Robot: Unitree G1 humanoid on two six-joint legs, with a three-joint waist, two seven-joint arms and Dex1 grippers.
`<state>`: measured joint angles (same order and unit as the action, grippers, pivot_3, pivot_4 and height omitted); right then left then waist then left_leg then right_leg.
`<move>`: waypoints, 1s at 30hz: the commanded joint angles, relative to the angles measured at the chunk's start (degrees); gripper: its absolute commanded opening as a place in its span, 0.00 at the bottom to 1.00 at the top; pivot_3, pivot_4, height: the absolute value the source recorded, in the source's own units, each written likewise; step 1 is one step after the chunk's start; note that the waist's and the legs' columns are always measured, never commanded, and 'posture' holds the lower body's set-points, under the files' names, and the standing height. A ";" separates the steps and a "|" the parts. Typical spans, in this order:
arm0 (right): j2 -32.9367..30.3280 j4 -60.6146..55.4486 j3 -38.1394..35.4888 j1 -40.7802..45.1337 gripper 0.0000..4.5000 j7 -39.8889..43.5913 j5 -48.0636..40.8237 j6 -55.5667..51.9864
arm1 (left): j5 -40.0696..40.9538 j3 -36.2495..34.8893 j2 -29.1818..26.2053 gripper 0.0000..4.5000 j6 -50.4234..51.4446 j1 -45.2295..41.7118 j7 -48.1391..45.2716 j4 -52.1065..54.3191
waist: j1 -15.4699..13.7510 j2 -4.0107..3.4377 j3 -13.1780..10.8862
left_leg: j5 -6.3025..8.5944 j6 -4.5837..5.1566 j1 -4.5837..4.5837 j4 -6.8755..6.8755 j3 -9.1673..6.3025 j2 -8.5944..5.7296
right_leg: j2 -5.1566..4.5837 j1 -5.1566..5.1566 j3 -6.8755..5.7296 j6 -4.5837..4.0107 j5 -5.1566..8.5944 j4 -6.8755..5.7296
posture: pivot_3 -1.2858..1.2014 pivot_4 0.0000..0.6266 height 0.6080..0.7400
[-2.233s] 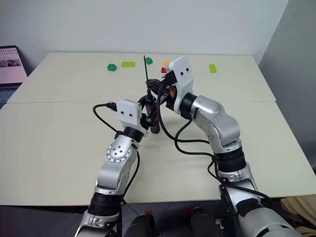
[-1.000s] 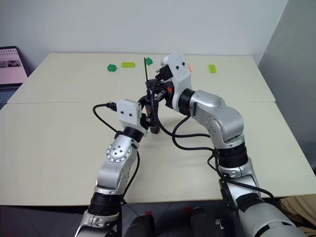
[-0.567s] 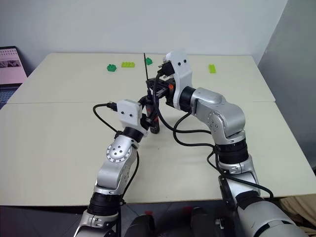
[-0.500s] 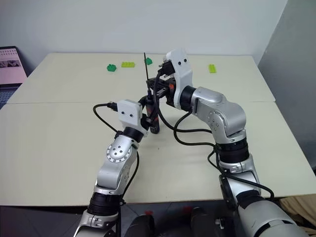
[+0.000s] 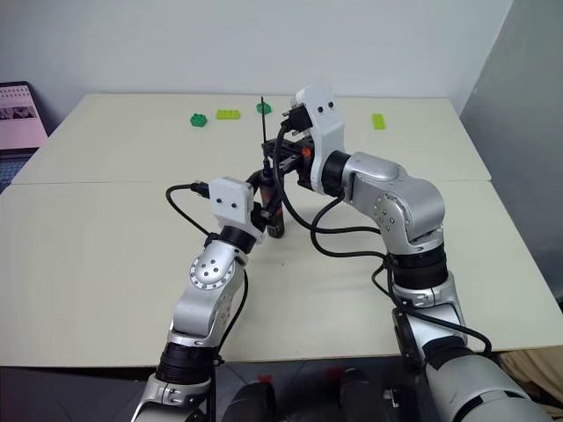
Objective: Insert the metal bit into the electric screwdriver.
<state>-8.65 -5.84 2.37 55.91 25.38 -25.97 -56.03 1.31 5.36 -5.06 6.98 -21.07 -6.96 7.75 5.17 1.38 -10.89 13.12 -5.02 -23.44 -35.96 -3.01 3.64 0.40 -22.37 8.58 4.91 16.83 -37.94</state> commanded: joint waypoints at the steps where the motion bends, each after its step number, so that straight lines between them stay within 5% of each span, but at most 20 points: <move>1: -0.86 -1.74 -1.72 2.54 0.00 -0.10 -1.07 0.04 | -0.86 -1.07 -0.48 0.36 -0.03 -0.09 0.52 0.23 | 0.00 0.00 0.00 | 0.00 0.00 -0.01 0.00 0.00 0.00 | 0.00 -0.01 0.00 0.00 0.00 0.00 | 0.52 0.24 1.00; 30: -1.23 1.97 -2.49 5.19 0.00 1.06 -4.00 -1.64 | -1.57 0.02 -1.09 0.36 -2.48 1.50 -0.24 1.25 | -0.13 0.00 0.00 | 0.00 0.00 -0.60 0.00 0.01 0.00 | 0.00 -0.62 -0.01 -0.15 -0.09 -0.05 | 0.52 0.24 1.00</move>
<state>-9.95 -2.46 1.13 59.26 26.13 -28.85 -58.04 1.08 5.92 -5.47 4.59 -20.30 -7.54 8.10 5.04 1.37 -10.90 13.11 -5.01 -24.04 -35.96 -3.01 3.64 0.40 -23.01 8.58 4.77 16.74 -38.00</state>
